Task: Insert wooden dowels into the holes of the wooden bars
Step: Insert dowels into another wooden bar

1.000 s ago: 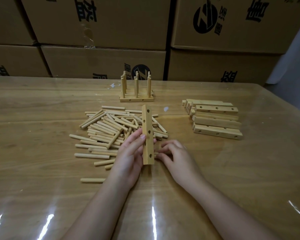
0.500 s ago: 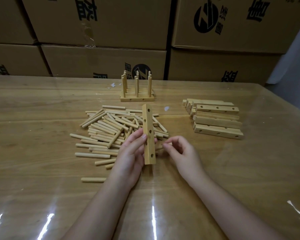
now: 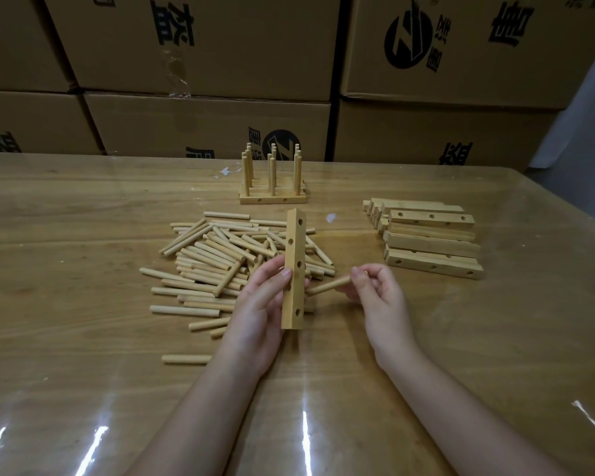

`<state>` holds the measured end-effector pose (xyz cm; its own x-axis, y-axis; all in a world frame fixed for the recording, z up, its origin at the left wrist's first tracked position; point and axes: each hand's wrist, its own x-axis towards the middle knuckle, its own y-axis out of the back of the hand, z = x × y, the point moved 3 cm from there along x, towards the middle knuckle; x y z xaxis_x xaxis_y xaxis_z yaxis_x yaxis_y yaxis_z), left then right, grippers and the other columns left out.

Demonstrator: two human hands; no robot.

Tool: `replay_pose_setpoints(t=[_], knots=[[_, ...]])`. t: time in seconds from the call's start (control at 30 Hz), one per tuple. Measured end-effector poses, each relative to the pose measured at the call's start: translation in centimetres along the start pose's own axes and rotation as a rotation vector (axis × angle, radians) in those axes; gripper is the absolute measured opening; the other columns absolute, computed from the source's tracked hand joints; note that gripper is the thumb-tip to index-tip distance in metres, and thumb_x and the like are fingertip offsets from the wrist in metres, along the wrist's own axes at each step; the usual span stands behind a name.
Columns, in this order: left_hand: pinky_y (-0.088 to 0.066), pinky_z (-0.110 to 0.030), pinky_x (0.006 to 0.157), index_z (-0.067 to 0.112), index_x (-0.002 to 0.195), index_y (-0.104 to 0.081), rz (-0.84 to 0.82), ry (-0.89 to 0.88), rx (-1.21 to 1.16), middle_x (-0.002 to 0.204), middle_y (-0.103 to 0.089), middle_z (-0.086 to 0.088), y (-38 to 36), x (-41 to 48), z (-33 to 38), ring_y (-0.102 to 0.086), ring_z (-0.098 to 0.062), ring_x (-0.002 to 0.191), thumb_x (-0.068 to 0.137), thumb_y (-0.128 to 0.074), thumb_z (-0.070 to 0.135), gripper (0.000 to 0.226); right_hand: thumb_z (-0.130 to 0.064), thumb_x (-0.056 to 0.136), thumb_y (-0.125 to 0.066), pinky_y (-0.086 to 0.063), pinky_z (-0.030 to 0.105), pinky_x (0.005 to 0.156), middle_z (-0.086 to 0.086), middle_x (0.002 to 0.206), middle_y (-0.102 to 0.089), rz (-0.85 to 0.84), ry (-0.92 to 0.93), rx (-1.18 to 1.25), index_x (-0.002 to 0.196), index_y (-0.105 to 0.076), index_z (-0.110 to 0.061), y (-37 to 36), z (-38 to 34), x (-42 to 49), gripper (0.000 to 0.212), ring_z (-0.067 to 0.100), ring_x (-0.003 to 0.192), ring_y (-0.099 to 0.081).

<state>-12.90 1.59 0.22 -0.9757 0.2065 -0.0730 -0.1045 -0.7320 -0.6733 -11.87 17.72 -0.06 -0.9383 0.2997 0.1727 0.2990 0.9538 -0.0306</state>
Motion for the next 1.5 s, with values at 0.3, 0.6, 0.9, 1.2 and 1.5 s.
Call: replay_pose_setpoints(t=[0.3, 0.6, 0.9, 1.2, 1.5], knots=[[-0.055, -0.023, 0.059, 0.011, 0.111, -0.061, 0.064, -0.014, -0.028, 0.087, -0.073, -0.009, 0.3, 0.2, 0.1, -0.071, -0.016, 0.074, 0.071, -0.066, 0.014, 0.041, -0.026, 0.089, -0.057, -0.042, 0.009, 0.056, -0.010, 0.070, -0.063, -0.176, 0.012, -0.202, 0.084, -0.064, -0.028, -0.3, -0.4, -0.7, 0.009, -0.001, 0.063, -0.055], [-0.056, -0.025, 0.061, 0.012, 0.115, -0.059, 0.047, -0.015, -0.031, 0.088, -0.073, -0.009, 0.4, 0.2, 0.0, -0.071, -0.016, 0.076, 0.072, -0.066, 0.013, 0.043, -0.024, 0.087, -0.063, -0.044, 0.013, 0.078, -0.017, 0.090, -0.068, -0.401, 0.061, -0.440, 0.094, -0.067, -0.037, -1.1, -0.5, -1.0, 0.015, -0.006, 0.089, -0.059], [-0.050, -0.023, 0.049, 0.036, 0.108, -0.070, 0.048, 0.015, 0.013, 0.074, -0.068, -0.002, 0.1, 0.2, -0.1, -0.059, -0.011, 0.057, 0.083, -0.051, 0.013, 0.039, -0.022, 0.090, -0.058, -0.046, 0.010, 0.073, -0.016, 0.087, -0.065, -0.216, 0.066, -0.282, 0.095, -0.062, -0.037, -0.3, -0.9, -0.6, 0.017, -0.007, 0.084, -0.059], [-0.052, -0.026, 0.053, 0.047, 0.101, -0.069, 0.046, -0.041, 0.320, 0.083, -0.071, 0.003, -0.7, -0.4, 0.0, -0.062, -0.012, 0.063, 0.088, -0.057, 0.028, 0.026, -0.022, 0.093, -0.053, -0.039, 0.002, 0.072, -0.019, 0.079, -0.068, -0.175, 0.109, -0.161, 0.090, -0.062, -0.040, -0.3, -0.8, -0.3, 0.021, -0.008, 0.080, -0.058], [-0.049, -0.022, 0.047, 0.053, 0.099, -0.067, -0.030, -0.048, 0.541, 0.080, -0.071, 0.007, -1.8, -1.1, -0.3, -0.060, -0.010, 0.060, 0.092, -0.055, 0.025, 0.031, -0.020, 0.092, -0.054, -0.047, 0.019, 0.074, -0.016, 0.084, -0.068, -0.114, 0.098, -0.103, 0.098, -0.061, -0.040, 0.3, -0.7, 0.0, 0.022, 0.000, 0.081, -0.060]])
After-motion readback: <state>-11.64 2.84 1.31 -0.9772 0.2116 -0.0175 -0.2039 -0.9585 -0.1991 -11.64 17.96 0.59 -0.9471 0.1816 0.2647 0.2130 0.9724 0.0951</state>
